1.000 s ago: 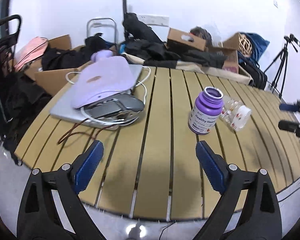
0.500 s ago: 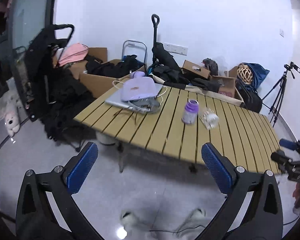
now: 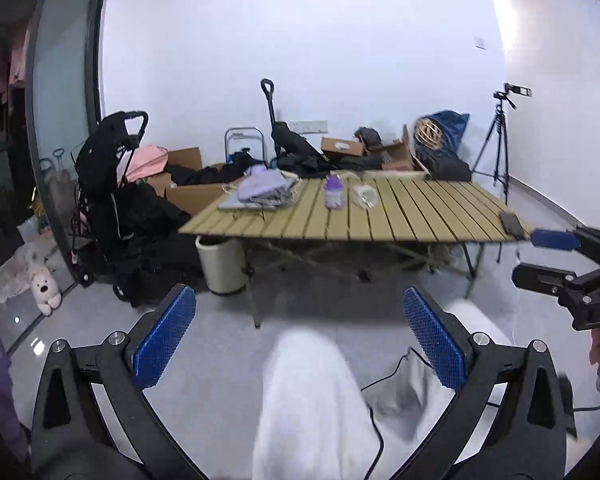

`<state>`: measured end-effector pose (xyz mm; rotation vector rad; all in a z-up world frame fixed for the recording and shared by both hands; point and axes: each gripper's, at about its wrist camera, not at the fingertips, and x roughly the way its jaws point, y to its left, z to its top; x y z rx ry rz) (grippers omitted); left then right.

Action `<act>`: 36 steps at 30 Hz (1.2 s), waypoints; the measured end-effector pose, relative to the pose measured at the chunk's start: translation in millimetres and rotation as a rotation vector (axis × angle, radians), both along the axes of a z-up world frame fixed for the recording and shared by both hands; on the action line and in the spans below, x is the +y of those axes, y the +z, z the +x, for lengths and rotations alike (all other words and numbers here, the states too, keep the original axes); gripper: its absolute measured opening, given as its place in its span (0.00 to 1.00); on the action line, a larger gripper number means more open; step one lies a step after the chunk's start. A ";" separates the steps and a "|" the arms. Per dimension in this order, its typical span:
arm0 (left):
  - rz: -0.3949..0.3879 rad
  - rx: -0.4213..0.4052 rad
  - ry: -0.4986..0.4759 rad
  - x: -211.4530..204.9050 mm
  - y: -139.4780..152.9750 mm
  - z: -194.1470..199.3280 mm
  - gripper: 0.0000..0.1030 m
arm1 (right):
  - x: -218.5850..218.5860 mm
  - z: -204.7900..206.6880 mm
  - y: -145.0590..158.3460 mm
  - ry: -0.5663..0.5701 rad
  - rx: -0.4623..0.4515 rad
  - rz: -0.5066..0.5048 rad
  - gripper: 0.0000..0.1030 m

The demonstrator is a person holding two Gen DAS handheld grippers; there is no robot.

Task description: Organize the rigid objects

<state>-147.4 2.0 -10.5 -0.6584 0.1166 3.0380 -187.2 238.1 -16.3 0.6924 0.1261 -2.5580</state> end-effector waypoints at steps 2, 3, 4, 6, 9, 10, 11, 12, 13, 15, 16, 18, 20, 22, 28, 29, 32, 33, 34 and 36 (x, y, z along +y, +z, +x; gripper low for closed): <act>0.001 0.001 -0.002 -4.2 -5.5 25.5 1.00 | -0.9 30.8 -4.0 -0.016 0.035 0.013 0.89; 0.014 0.020 0.025 -8.7 -8.2 43.4 1.00 | -0.3 47.2 -4.9 -0.028 0.059 0.008 0.89; 0.022 0.038 0.040 -11.8 -9.0 54.1 1.00 | -0.2 66.0 -6.2 -0.020 0.095 0.008 0.89; 0.037 0.097 0.097 -20.9 -10.7 77.8 1.00 | -3.8 95.7 -9.3 -0.022 0.161 0.023 0.89; 0.040 0.157 0.163 -24.3 -6.9 94.9 1.00 | -11.0 127.2 -12.2 -0.032 0.203 -0.040 0.89; 0.045 0.168 0.161 -25.3 -5.3 99.1 1.00 | -12.6 134.5 -12.8 -0.030 0.196 -0.087 0.89; 0.049 0.174 0.147 -23.6 -4.3 104.6 1.00 | -14.6 139.8 -13.8 -0.013 0.187 -0.113 0.89; 0.054 0.177 0.113 -21.0 -3.9 110.1 1.00 | -19.2 143.7 -14.8 0.018 0.179 -0.107 0.89; 0.056 0.177 0.097 -19.2 -3.9 111.3 1.00 | -24.1 148.2 -15.8 0.025 0.180 -0.079 0.89; 0.051 0.162 0.084 -14.1 -8.7 115.9 1.00 | -31.5 150.6 -17.9 0.008 0.197 -0.031 0.89; 0.052 0.147 0.089 -13.3 -10.7 114.9 1.00 | -33.8 150.4 -19.3 0.004 0.193 -0.036 0.89; 0.078 0.116 0.092 -12.7 -14.1 112.5 1.00 | -31.8 145.6 -20.9 -0.008 0.169 -0.081 0.89; 0.096 0.108 0.095 -15.3 -14.7 113.5 1.00 | -28.3 136.5 -23.6 0.006 0.132 -0.117 0.89; 0.100 0.123 0.106 -17.1 -14.0 117.6 1.00 | -25.9 131.8 -26.1 -0.012 0.111 -0.116 0.89; 0.093 0.141 0.103 -14.9 -14.0 123.5 1.00 | -16.9 131.5 -27.0 -0.040 0.093 -0.145 0.89; 0.088 0.143 0.102 -14.0 -13.9 124.1 1.00 | -15.0 131.5 -26.8 -0.042 0.096 -0.148 0.89; 0.083 0.135 0.103 -13.1 -16.1 122.9 1.00 | -13.8 132.1 -26.0 -0.034 0.103 -0.151 0.89; 0.086 0.132 0.102 -13.3 -16.6 122.4 1.00 | -14.5 132.8 -26.1 -0.031 0.106 -0.149 0.89; 0.092 0.129 0.101 -14.2 -16.6 122.0 1.00 | -15.1 133.5 -26.2 -0.029 0.108 -0.147 0.89; 0.095 0.128 0.104 -14.2 -16.3 122.6 1.00 | -17.0 134.7 -25.8 -0.023 0.111 -0.143 0.89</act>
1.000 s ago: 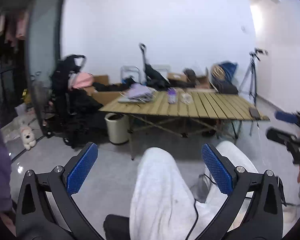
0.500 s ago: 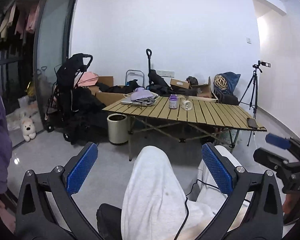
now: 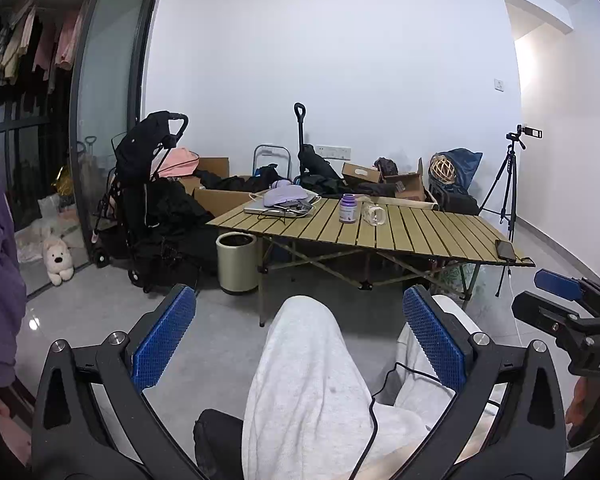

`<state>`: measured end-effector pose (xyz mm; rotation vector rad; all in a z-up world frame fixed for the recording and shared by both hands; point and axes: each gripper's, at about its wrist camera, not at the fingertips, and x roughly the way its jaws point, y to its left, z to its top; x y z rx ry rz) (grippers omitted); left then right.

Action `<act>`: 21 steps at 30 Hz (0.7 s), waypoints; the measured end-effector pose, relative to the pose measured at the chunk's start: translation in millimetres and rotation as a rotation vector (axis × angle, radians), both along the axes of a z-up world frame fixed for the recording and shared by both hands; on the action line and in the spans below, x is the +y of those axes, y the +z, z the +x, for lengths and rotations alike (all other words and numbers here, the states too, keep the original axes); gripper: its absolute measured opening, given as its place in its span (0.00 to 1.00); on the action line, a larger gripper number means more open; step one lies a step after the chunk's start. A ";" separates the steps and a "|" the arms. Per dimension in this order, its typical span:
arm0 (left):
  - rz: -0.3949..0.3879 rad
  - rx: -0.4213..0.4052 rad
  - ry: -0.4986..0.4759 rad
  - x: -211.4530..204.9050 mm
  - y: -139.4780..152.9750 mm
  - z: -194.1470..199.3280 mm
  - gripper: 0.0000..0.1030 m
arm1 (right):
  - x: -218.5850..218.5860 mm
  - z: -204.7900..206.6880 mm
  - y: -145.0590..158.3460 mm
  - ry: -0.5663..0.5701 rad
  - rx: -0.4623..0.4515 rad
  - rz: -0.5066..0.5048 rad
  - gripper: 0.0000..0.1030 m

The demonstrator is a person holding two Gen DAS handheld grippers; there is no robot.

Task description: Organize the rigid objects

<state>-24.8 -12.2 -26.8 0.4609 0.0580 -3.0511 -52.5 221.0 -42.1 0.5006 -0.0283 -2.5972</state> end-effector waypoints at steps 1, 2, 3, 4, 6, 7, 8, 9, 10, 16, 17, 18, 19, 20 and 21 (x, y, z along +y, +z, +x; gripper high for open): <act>0.000 0.000 0.001 -0.2 0.0 0.2 1.00 | -0.6 0.3 0.4 0.001 0.002 0.003 0.89; 0.001 0.000 0.002 -0.5 -0.1 0.2 1.00 | -1.0 0.4 0.5 0.002 0.003 0.005 0.89; 0.002 0.000 0.000 -0.9 -0.1 0.3 1.00 | -1.5 0.1 0.5 0.004 0.003 0.007 0.89; 0.001 -0.001 0.000 -0.5 0.1 -0.2 1.00 | -1.8 0.0 0.5 0.004 0.002 0.008 0.89; -0.003 -0.010 0.000 0.1 -0.8 -1.2 1.00 | -2.1 -0.5 0.2 0.005 0.000 0.009 0.89; -0.003 -0.014 -0.002 0.4 -1.2 -1.4 1.00 | -2.4 -1.2 -0.2 0.006 -0.005 0.010 0.89; -0.002 -0.015 -0.006 0.8 -1.4 -1.3 1.00 | -2.6 -1.8 -1.0 0.006 -0.010 0.011 0.89; -0.004 -0.014 -0.009 0.2 -1.4 -1.2 1.00 | -2.8 -2.4 -1.5 0.006 -0.014 0.013 0.89; -0.006 -0.013 -0.008 0.5 -1.4 -0.7 1.00 | -3.1 -2.7 -1.8 0.004 -0.018 0.016 0.89; -0.002 -0.011 -0.004 -0.5 -0.9 0.9 1.00 | -3.1 -2.5 -0.9 0.002 -0.018 0.018 0.89; -0.003 -0.010 -0.005 -0.8 -0.8 0.8 1.00 | -3.5 -2.7 -1.2 0.004 -0.018 0.019 0.89; -0.005 -0.009 -0.004 -1.0 -0.7 0.8 1.00 | -4.2 -2.7 -1.3 0.006 -0.019 0.021 0.89; -0.006 -0.008 -0.004 -0.8 -0.7 1.0 1.00 | -4.9 -3.4 -1.5 0.008 -0.023 0.023 0.89; -0.007 -0.006 -0.004 -0.3 -0.6 1.4 1.00 | -5.3 -3.8 -2.0 0.008 -0.026 0.024 0.89; -0.008 -0.004 -0.003 0.2 -0.6 1.9 1.00 | -5.6 -3.7 -2.3 0.009 -0.026 0.024 0.89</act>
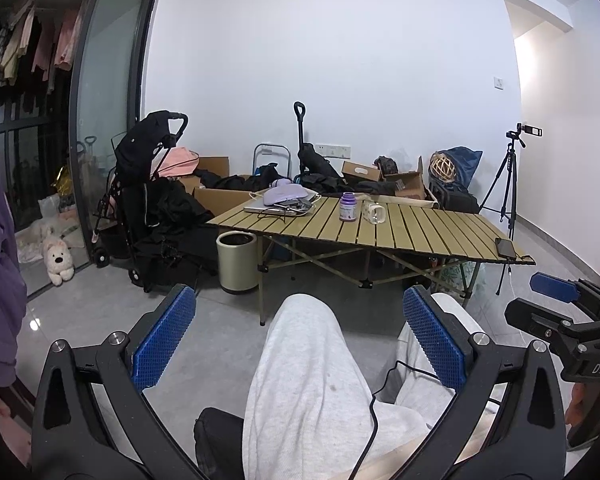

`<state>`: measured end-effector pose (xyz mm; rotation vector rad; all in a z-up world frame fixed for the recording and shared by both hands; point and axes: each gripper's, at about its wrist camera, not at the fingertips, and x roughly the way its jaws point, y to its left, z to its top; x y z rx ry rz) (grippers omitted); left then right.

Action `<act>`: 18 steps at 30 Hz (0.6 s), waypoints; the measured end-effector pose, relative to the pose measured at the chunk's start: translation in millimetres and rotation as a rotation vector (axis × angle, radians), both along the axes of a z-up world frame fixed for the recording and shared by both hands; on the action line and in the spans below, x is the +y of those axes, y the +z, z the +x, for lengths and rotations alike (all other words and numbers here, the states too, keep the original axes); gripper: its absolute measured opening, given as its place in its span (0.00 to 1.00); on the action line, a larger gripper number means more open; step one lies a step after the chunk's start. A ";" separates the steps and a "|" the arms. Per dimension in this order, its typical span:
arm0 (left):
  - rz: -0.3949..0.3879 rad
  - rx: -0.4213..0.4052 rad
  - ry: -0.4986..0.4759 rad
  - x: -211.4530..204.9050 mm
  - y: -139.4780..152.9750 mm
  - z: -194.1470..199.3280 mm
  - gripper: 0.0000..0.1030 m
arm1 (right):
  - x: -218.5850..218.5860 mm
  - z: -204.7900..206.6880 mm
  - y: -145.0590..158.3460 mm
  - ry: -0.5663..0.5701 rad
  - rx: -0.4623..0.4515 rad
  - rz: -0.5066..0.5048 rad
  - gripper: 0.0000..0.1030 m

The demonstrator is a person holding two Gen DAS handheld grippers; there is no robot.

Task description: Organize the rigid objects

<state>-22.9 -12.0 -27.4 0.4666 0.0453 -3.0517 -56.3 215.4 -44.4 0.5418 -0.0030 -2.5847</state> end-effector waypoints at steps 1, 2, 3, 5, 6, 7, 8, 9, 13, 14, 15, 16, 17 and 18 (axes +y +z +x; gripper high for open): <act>-0.001 0.002 0.001 0.1 0.1 0.5 1.00 | 0.1 0.4 0.1 0.000 0.001 0.000 0.89; -0.002 0.004 0.001 0.3 0.0 0.7 1.00 | 0.3 0.4 0.3 -0.001 0.003 0.001 0.89; -0.001 0.004 0.002 0.4 -0.1 1.1 1.00 | 0.4 1.0 0.1 -0.002 0.004 0.000 0.89; -0.002 0.003 0.001 0.7 -0.2 1.1 1.00 | -0.1 2.1 0.0 -0.003 0.006 0.000 0.89; -0.001 0.002 0.001 0.6 -0.3 1.4 1.00 | -0.2 2.1 -0.1 -0.004 0.006 0.000 0.89; -0.001 0.003 0.001 0.8 0.2 1.4 1.00 | 0.0 1.9 -0.1 -0.003 0.005 -0.001 0.89; -0.001 0.003 0.001 0.9 0.3 1.3 1.00 | 0.0 1.9 -0.2 -0.002 0.004 -0.001 0.89; -0.003 0.004 0.001 0.8 0.4 2.0 1.00 | -0.2 1.7 -0.1 -0.002 0.002 0.000 0.89; -0.002 0.003 0.000 0.9 0.4 2.0 1.00 | -0.5 2.0 0.7 -0.002 0.001 0.001 0.89; -0.002 0.003 0.001 1.2 0.3 1.9 1.00 | -0.7 1.9 0.5 -0.003 0.002 0.001 0.89; -0.002 0.003 0.001 1.2 0.3 1.9 1.00 | -0.5 2.1 0.7 -0.004 0.004 0.002 0.89; -0.002 0.003 0.001 1.4 0.2 1.9 1.00 | -0.4 1.9 0.8 -0.003 0.004 0.002 0.89; -0.002 0.004 0.002 1.5 0.3 1.9 1.00 | 0.0 1.6 0.8 -0.003 0.004 0.003 0.89; -0.002 0.003 0.001 1.4 0.3 1.9 1.00 | 0.2 1.5 0.9 -0.003 0.004 0.003 0.89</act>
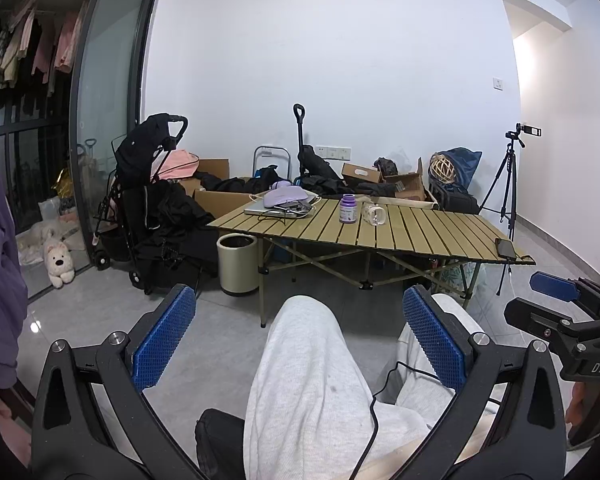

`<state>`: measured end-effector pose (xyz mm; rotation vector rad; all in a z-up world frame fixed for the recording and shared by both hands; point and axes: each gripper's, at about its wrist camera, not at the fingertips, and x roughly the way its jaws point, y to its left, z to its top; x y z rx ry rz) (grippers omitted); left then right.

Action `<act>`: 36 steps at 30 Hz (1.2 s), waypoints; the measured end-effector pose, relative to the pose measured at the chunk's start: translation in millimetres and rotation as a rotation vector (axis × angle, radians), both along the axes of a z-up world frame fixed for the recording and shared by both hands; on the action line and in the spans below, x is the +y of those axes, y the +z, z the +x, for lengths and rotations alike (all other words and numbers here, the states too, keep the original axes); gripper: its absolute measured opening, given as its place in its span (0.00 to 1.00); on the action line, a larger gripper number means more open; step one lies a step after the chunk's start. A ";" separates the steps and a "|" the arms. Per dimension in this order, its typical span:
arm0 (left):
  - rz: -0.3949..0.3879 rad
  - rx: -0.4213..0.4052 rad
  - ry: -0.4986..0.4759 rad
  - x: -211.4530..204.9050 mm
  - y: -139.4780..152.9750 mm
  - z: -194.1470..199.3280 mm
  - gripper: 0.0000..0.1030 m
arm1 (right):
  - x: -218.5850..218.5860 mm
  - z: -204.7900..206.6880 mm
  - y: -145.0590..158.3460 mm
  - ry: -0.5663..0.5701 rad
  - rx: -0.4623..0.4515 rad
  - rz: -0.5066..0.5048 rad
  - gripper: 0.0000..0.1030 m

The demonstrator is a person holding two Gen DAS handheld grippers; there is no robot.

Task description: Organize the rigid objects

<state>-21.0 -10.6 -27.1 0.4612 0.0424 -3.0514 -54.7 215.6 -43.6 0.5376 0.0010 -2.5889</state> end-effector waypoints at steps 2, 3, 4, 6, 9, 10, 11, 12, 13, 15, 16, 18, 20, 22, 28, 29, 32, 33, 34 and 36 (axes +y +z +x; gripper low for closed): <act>0.000 0.001 0.001 0.1 0.1 0.5 1.00 | 0.0 0.1 -0.1 0.000 0.000 0.000 0.89; 0.000 0.001 0.000 0.2 0.3 0.0 1.00 | 0.0 0.0 -0.1 -0.001 0.001 0.001 0.89; 0.000 0.001 0.001 0.2 0.3 0.1 1.00 | -0.2 0.0 0.0 -0.001 0.001 0.001 0.89; 0.000 0.000 0.000 -0.2 0.3 0.1 1.00 | 0.2 -0.3 0.1 -0.001 0.002 0.000 0.89; 0.001 0.003 -0.001 -0.9 0.8 0.7 1.00 | 0.4 -0.5 -0.1 -0.001 0.001 0.001 0.89; 0.000 0.005 -0.002 -0.4 1.1 1.2 1.00 | 0.8 -0.4 0.3 -0.001 0.001 0.001 0.89; -0.003 0.006 -0.003 -0.6 1.7 1.7 1.00 | 0.9 -0.5 0.2 -0.001 0.001 0.001 0.89; -0.005 0.008 -0.004 -0.9 2.8 2.3 1.00 | 1.3 -0.9 0.2 -0.001 0.001 0.000 0.89; -0.010 0.014 -0.009 0.2 3.7 3.3 1.00 | 1.5 -0.8 0.5 -0.002 0.000 -0.001 0.89; -0.009 0.020 -0.019 0.4 4.7 4.6 1.00 | 2.2 -0.6 0.6 -0.004 0.000 -0.003 0.89; -0.011 0.022 -0.018 0.6 5.1 5.4 1.00 | 2.4 -0.7 1.3 -0.005 0.001 -0.003 0.89; -0.011 0.023 -0.014 0.4 5.4 5.3 1.00 | 3.5 -1.1 2.1 -0.005 0.003 -0.004 0.89; -0.008 0.022 -0.010 -0.6 5.7 4.8 1.00 | 3.6 -0.9 2.3 -0.006 0.005 -0.004 0.89; -0.005 0.022 -0.007 -1.8 6.1 4.4 1.00 | 3.5 -0.8 2.4 -0.005 0.005 -0.004 0.89; 0.003 0.015 -0.017 -3.8 5.5 3.1 1.00 | 2.3 -1.0 2.0 -0.002 0.000 -0.002 0.89; 0.004 0.014 -0.017 -4.2 5.4 3.1 1.00 | 2.4 -1.2 2.3 -0.002 0.000 -0.002 0.89; 0.003 0.015 -0.017 -5.3 5.5 3.0 1.00 | 2.4 -0.9 2.0 -0.003 0.001 -0.003 0.89; 0.003 0.016 -0.015 -5.2 5.5 2.9 1.00 | 2.6 -1.0 2.0 -0.003 0.002 -0.003 0.89; 0.003 0.017 -0.015 -5.5 5.4 2.7 1.00 | 2.9 -0.9 1.9 -0.003 0.002 -0.003 0.89; 0.003 0.016 -0.014 -5.8 5.2 3.1 1.00 | 2.7 -1.0 1.9 -0.003 0.003 -0.002 0.89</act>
